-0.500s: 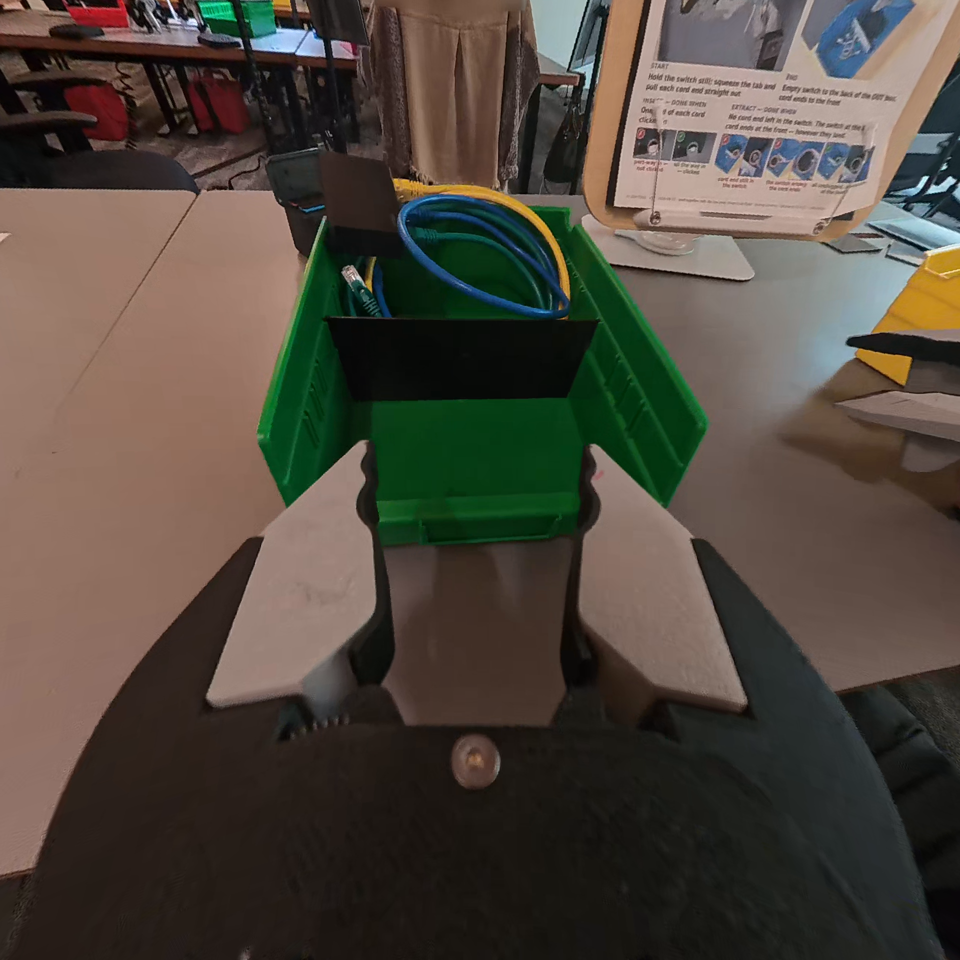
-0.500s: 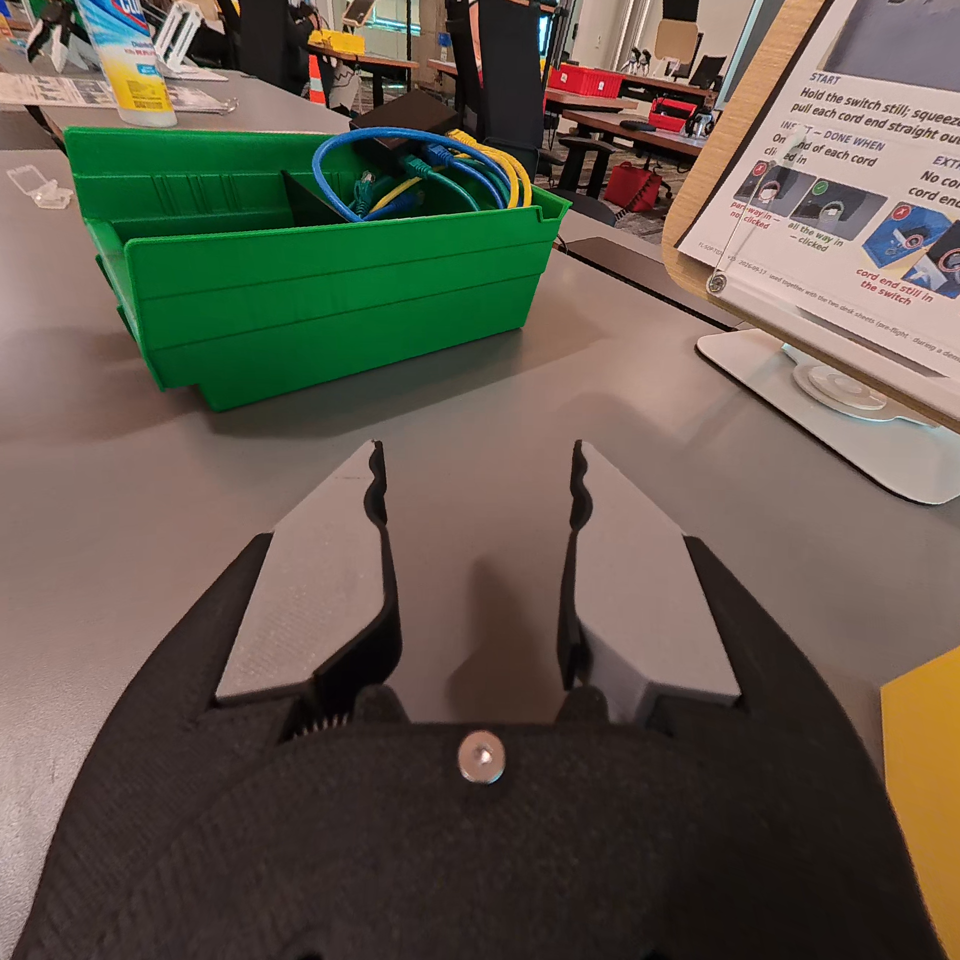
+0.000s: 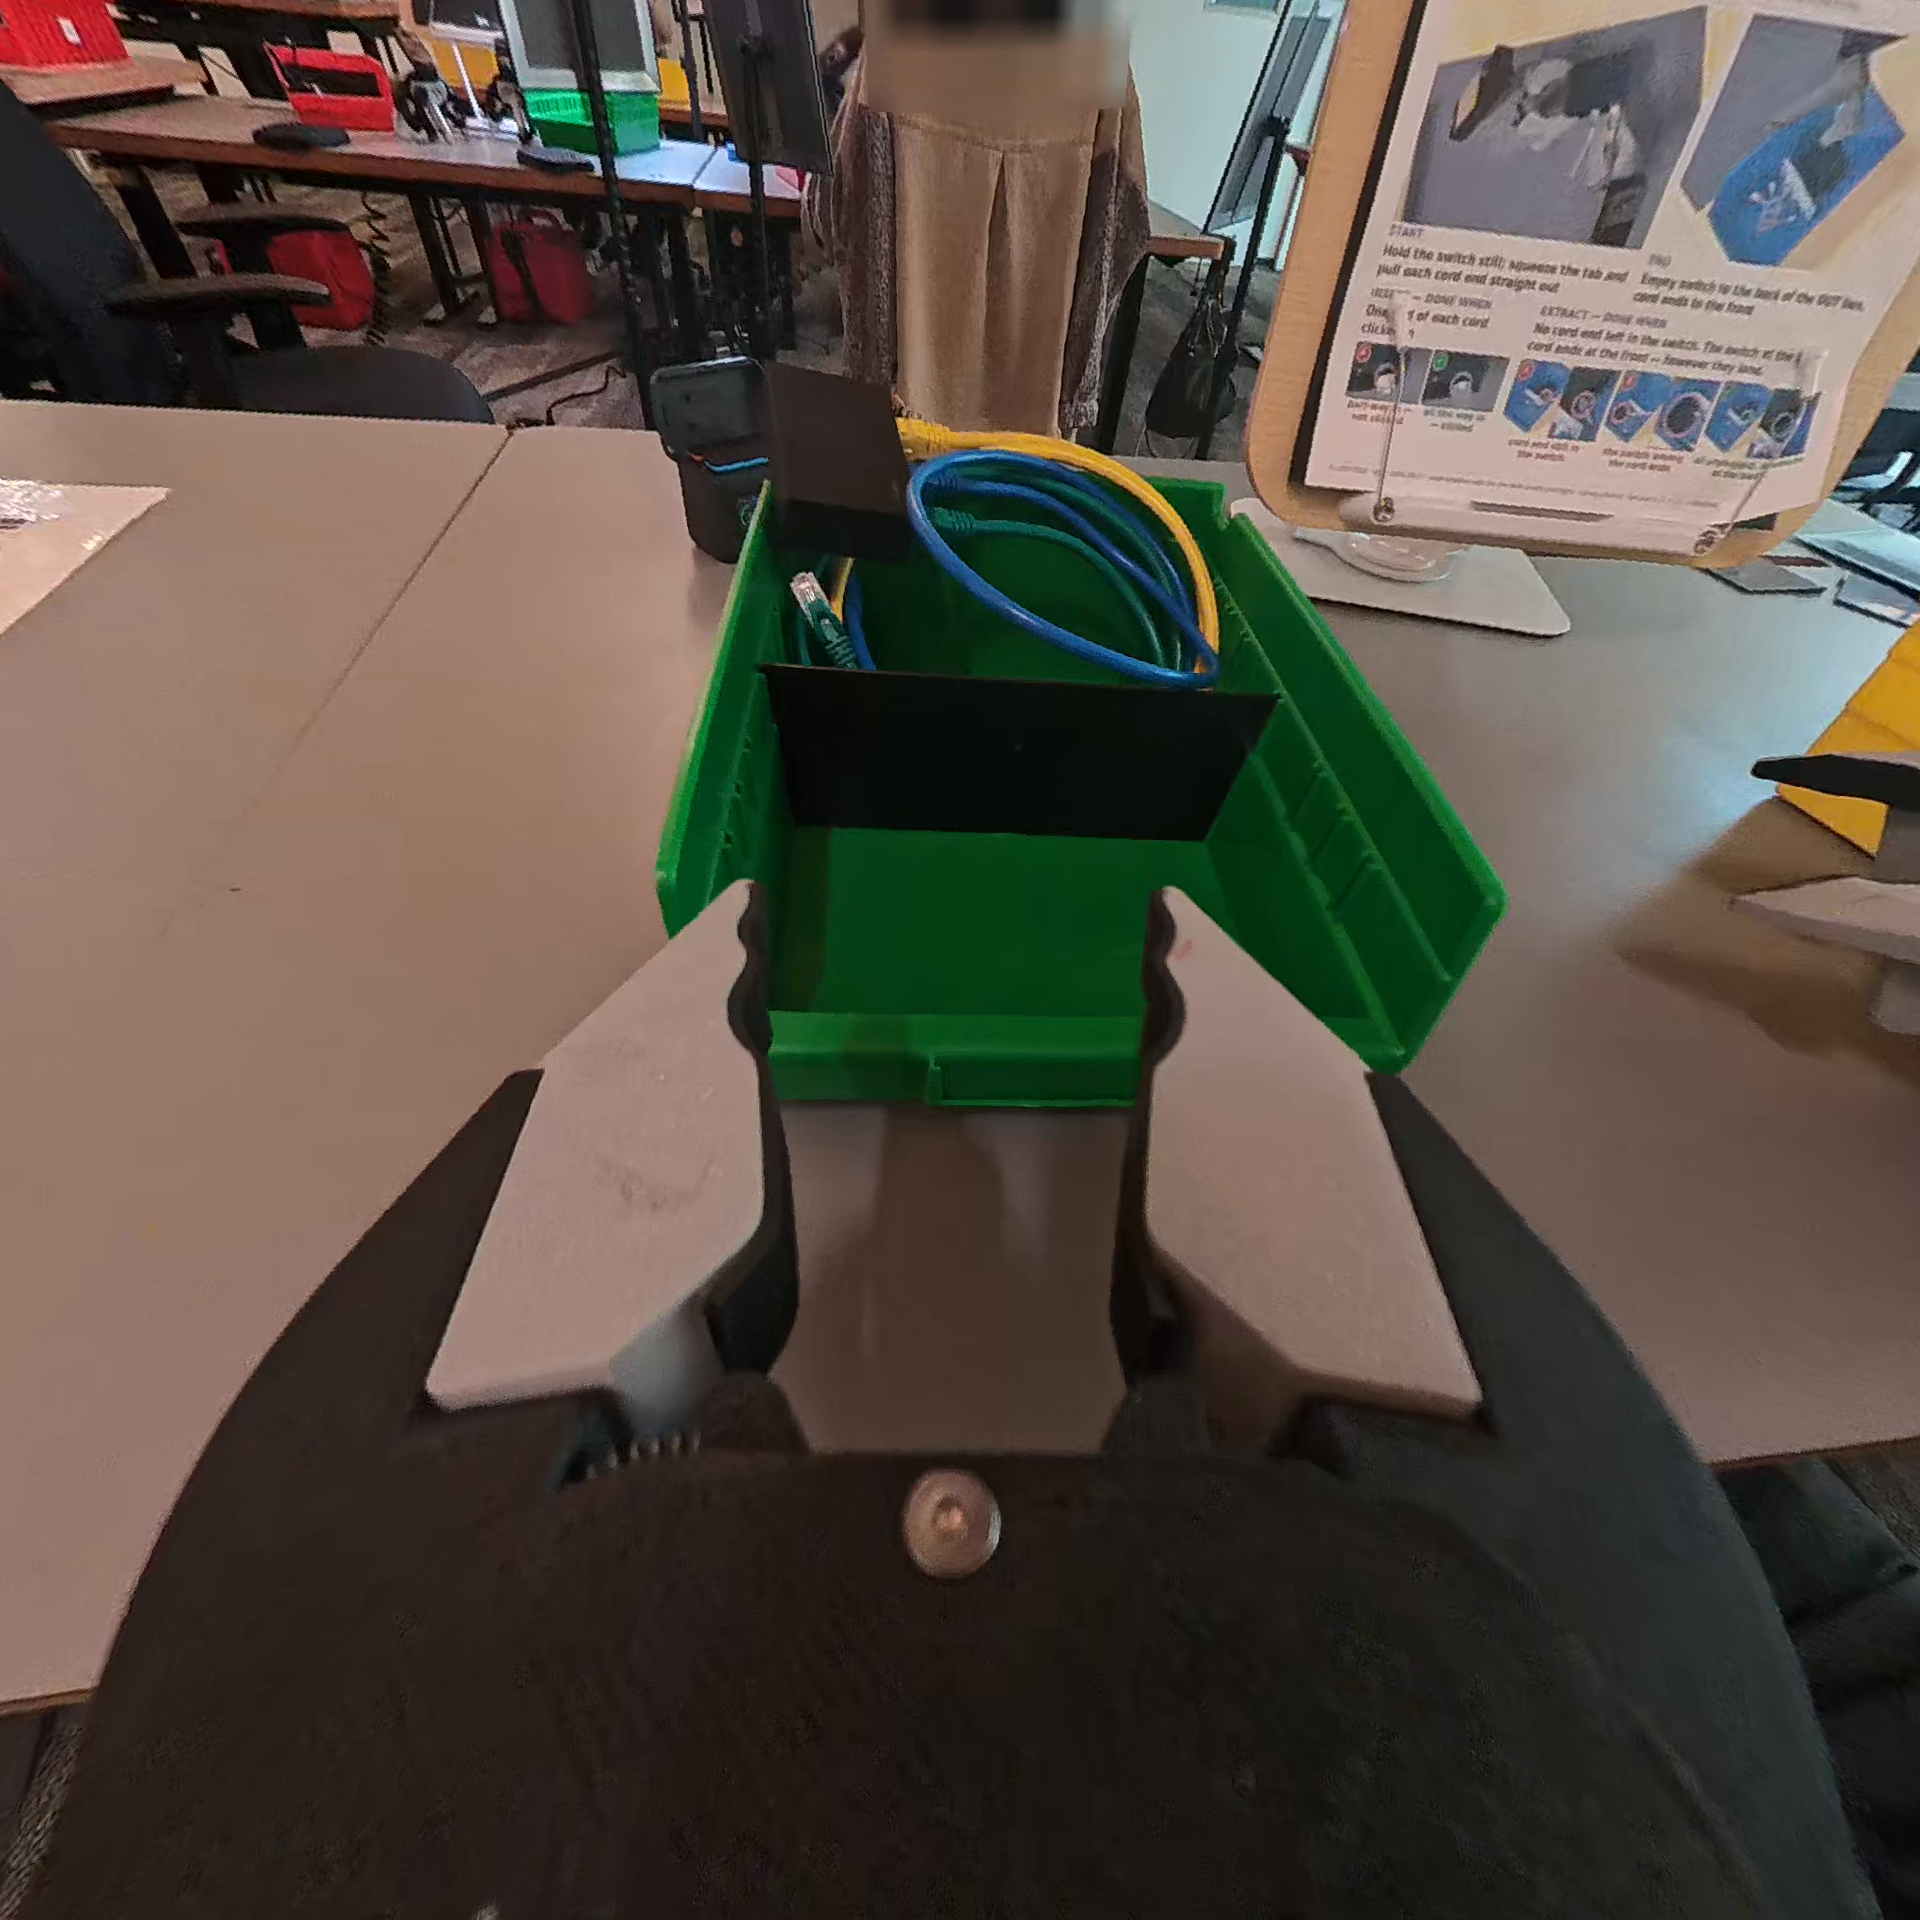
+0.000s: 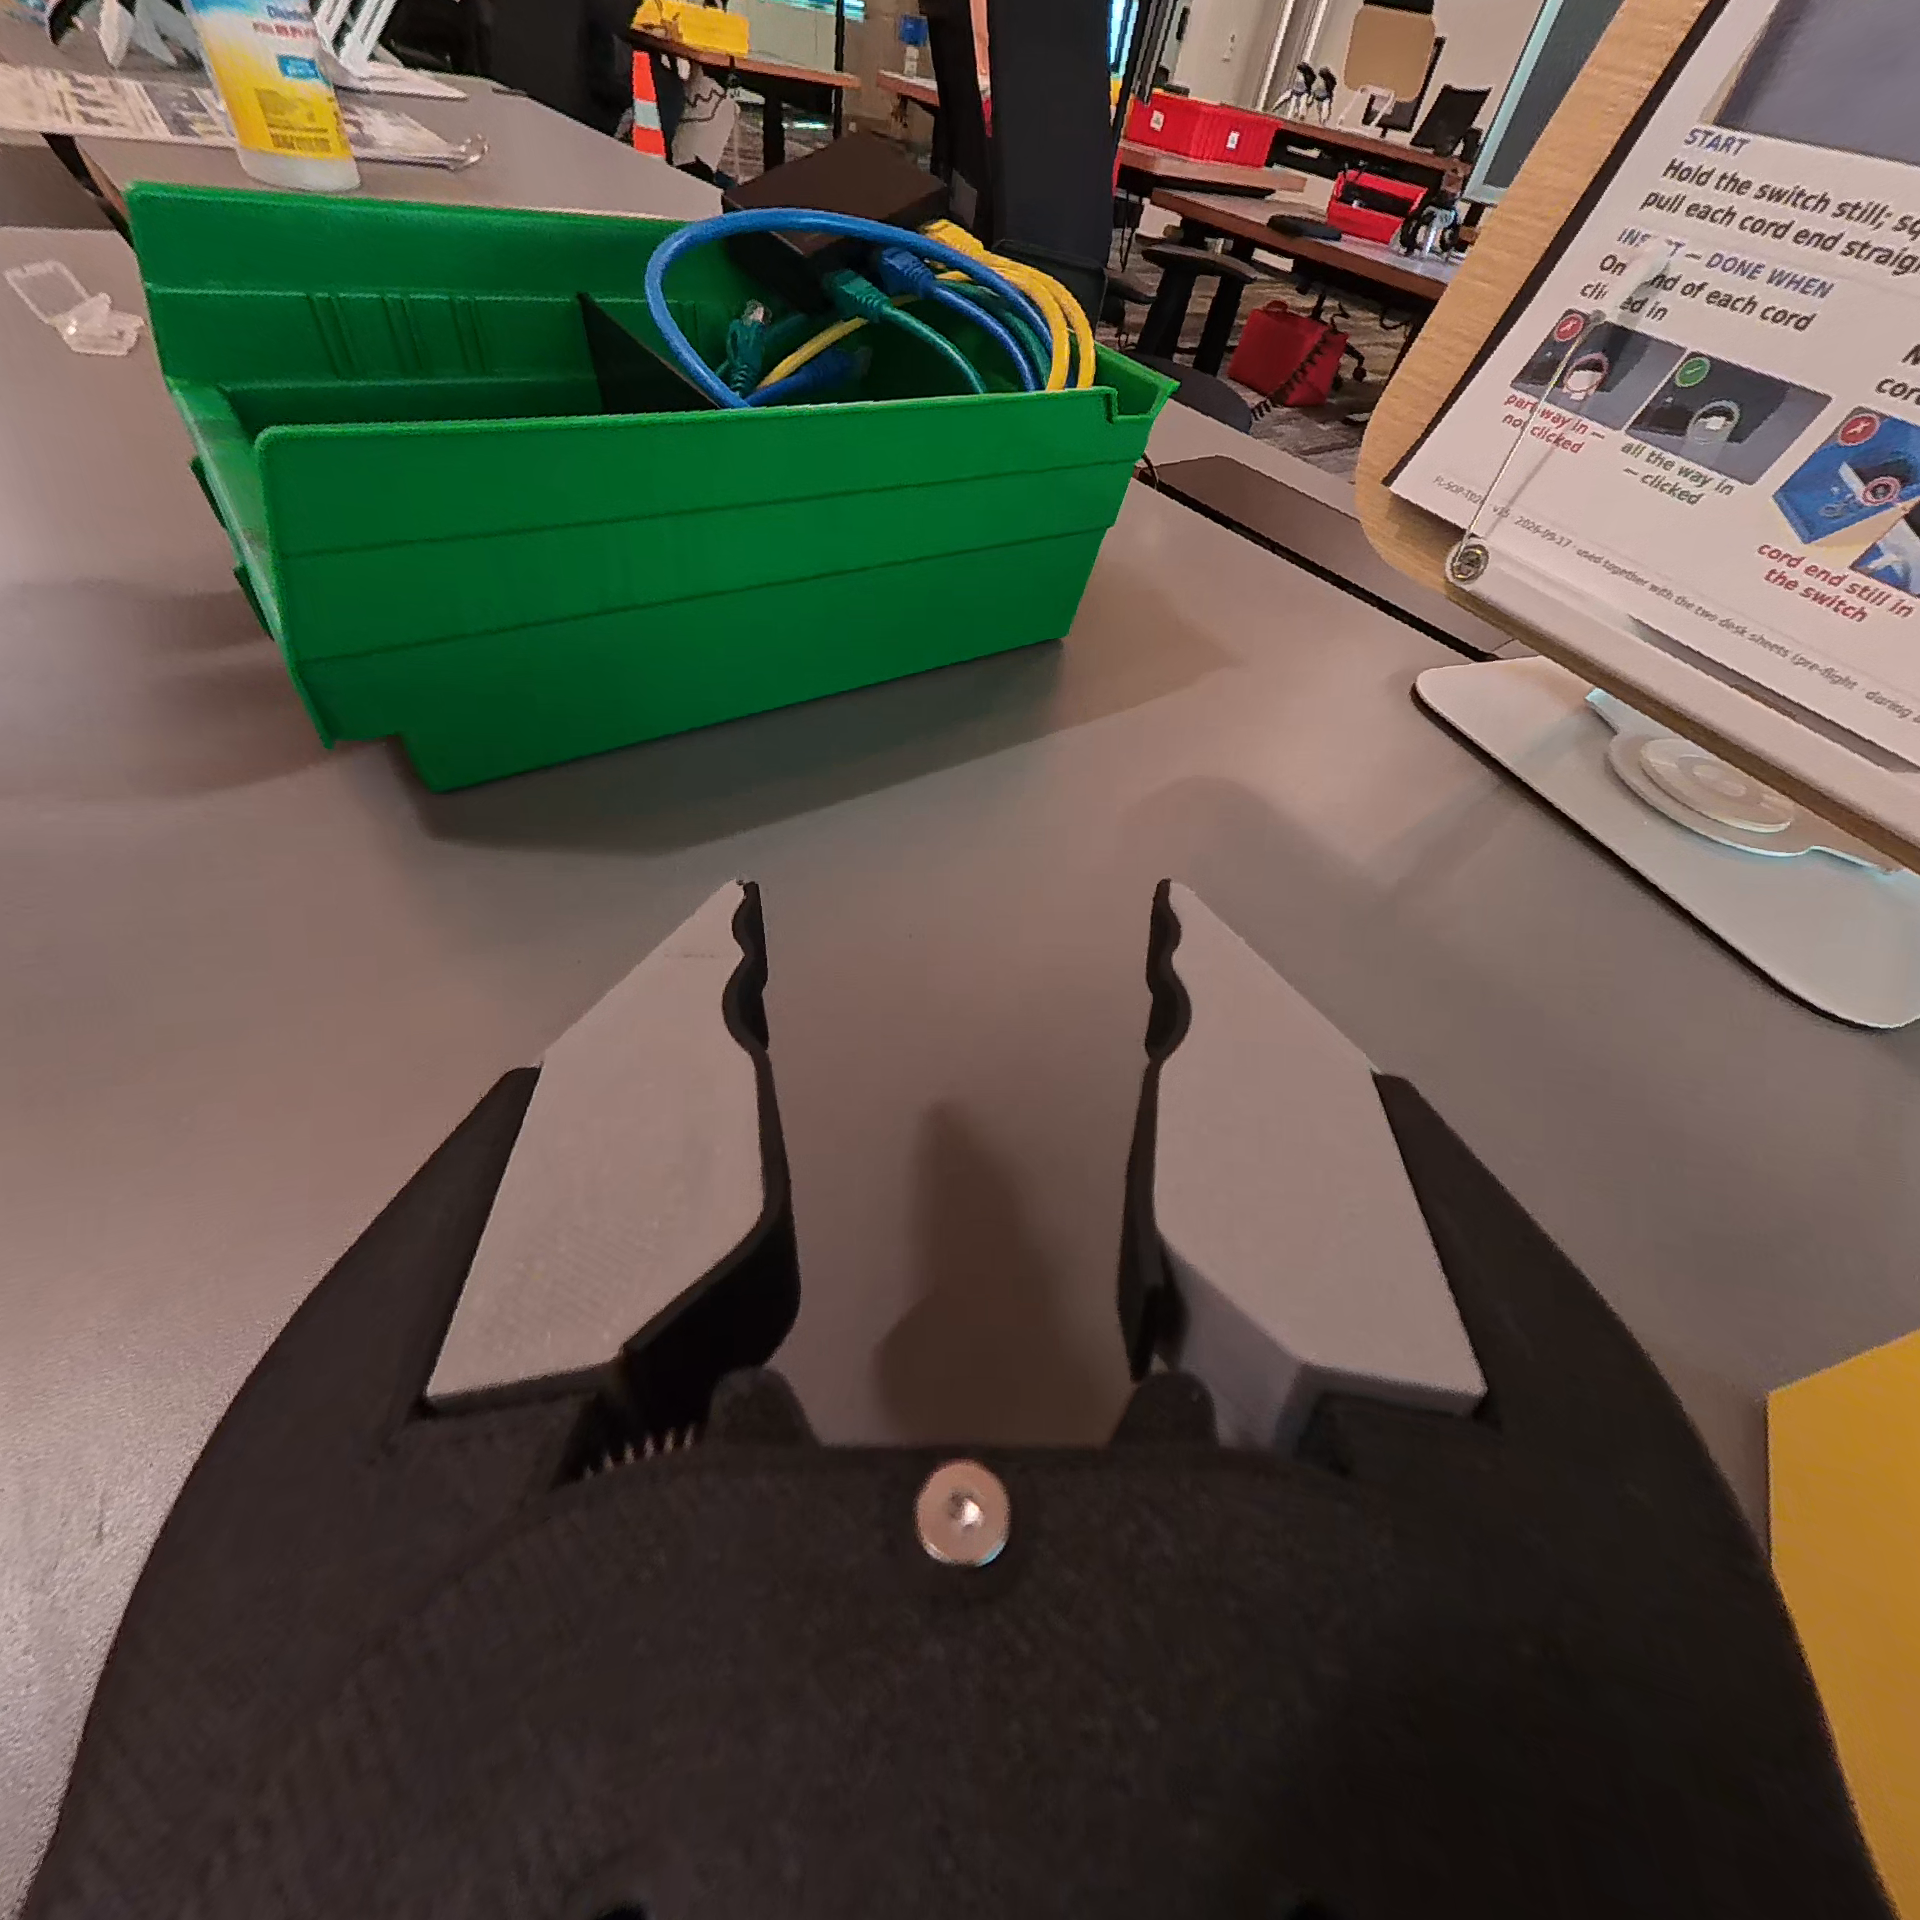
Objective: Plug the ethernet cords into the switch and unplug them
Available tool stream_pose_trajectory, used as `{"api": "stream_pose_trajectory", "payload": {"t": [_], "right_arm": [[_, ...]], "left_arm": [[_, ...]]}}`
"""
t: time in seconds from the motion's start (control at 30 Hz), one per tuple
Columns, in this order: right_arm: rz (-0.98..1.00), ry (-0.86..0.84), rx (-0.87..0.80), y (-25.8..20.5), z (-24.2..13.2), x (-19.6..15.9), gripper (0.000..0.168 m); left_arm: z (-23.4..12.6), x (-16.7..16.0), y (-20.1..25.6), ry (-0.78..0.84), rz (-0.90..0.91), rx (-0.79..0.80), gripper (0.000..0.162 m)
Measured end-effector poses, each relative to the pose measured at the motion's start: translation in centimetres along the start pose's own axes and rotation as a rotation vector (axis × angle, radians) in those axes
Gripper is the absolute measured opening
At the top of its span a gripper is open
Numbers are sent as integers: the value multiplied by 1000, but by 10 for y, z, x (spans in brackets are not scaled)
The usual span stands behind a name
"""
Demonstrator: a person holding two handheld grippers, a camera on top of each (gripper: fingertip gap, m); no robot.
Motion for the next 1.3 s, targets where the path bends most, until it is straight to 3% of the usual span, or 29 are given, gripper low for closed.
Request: {"api": "stream_pose_trajectory", "payload": {"t": [0.5, 0.77, 0.97, 1.1, 1.3], "right_arm": [[-30, -30, 9, -5, 5, -1, 70], [-55, -18, 18, -11, 5, 1, 67], [-61, -17, 40, -17, 6, 2, 66], [-88, 13, 36, -20, 3, 6, 58], [5, 8, 56, -12, 4, 4, 63]], "left_arm": [[10, -9, -4, -40, 11, 50, 68], [33, 17, -12, -21, -16, 18, 67], [95, 68, -21, -70, 76, 75, 65], [152, 89, -28, -87, 246, 165, 45], [220, 89, -42, -360, 357, 247, 49]]}}
Point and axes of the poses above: each gripper's, where its closed fingertips meet, z out along the fingers, x out of its top, y = z × x across the jaws, the point moved 7 cm from there along -z, back along the fingers, and after that the axes turned 2 degrees about -z, right-handed, at the moved point
